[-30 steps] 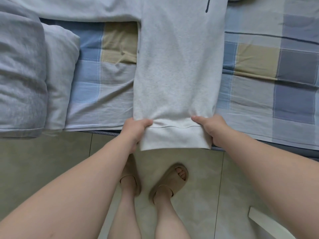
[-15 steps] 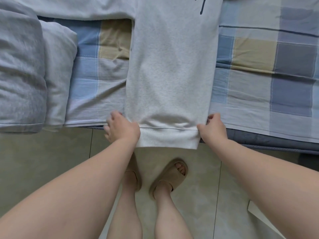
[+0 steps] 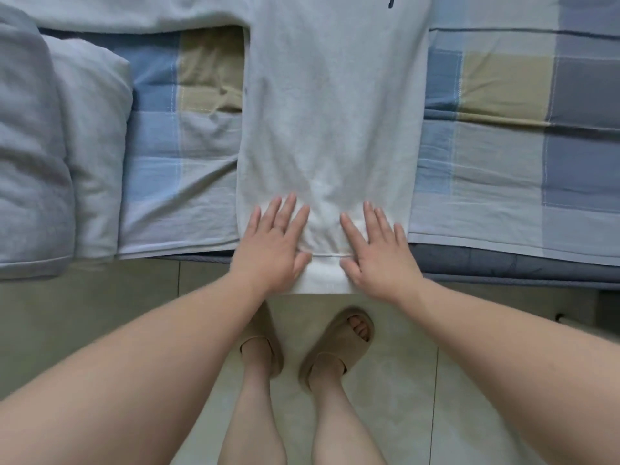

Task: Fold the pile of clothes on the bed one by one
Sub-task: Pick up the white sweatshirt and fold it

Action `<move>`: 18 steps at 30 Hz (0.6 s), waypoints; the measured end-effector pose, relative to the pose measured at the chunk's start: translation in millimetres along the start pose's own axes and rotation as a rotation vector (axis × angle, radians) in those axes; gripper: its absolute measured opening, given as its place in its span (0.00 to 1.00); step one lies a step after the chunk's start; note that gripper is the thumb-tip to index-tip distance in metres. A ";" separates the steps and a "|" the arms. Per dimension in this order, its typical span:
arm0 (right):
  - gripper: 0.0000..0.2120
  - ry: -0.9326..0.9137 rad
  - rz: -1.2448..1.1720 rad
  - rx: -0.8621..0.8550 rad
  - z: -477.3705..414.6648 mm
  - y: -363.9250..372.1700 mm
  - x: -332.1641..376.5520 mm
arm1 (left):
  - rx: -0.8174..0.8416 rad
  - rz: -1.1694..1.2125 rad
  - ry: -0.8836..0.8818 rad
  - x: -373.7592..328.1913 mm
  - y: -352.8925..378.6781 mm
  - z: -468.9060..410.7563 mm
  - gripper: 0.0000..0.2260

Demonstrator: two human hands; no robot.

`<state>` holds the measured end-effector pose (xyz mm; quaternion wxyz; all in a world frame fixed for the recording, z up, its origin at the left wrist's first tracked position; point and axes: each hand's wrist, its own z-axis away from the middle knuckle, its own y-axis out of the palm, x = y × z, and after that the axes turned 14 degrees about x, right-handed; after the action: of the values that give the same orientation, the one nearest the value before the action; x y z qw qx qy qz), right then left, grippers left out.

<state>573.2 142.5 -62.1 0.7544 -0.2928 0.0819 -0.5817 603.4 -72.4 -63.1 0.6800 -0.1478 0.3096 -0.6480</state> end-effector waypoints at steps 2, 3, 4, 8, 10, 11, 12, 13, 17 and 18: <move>0.39 -0.011 0.058 0.144 20.8 -2.7 -3.8 | 0.125 -0.017 0.004 -7.0 8.8 27.8 0.36; 0.39 -0.013 0.076 0.234 30.0 -7.8 -5.2 | 0.207 -0.017 0.001 -9.6 10.9 42.2 0.37; 0.39 -0.010 0.075 0.320 37.7 -14.6 -6.7 | 0.291 -0.013 -0.002 -12.2 10.1 54.1 0.37; 0.29 0.016 -0.012 0.479 60.9 -63.5 -2.7 | 0.479 0.210 -0.037 -17.8 -30.6 79.2 0.25; 0.29 0.047 -0.076 0.400 73.5 -98.6 7.9 | 0.409 0.367 -0.073 -14.5 -66.7 86.7 0.22; 0.29 0.039 -0.082 0.343 78.7 -117.2 14.9 | 0.343 0.415 -0.081 -10.6 -86.8 89.4 0.21; 0.28 0.016 -0.074 0.285 82.3 -135.4 22.8 | 0.270 0.443 -0.089 -5.4 -106.8 91.6 0.21; 0.28 -0.017 -0.057 0.229 83.6 -153.0 31.5 | 0.195 0.459 -0.099 1.6 -126.0 92.8 0.21; 0.29 -0.098 -0.005 0.066 71.1 -217.0 68.5 | -0.029 0.412 -0.107 39.1 -193.7 89.2 0.21; 0.29 -0.105 -0.003 0.034 64.2 -231.5 78.8 | -0.052 0.391 -0.110 51.5 -208.1 87.0 0.20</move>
<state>435.3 56.7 131.7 0.7617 -0.3100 0.0317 -0.5680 490.8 -164.1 116.9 0.8048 -0.1374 0.3116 -0.4862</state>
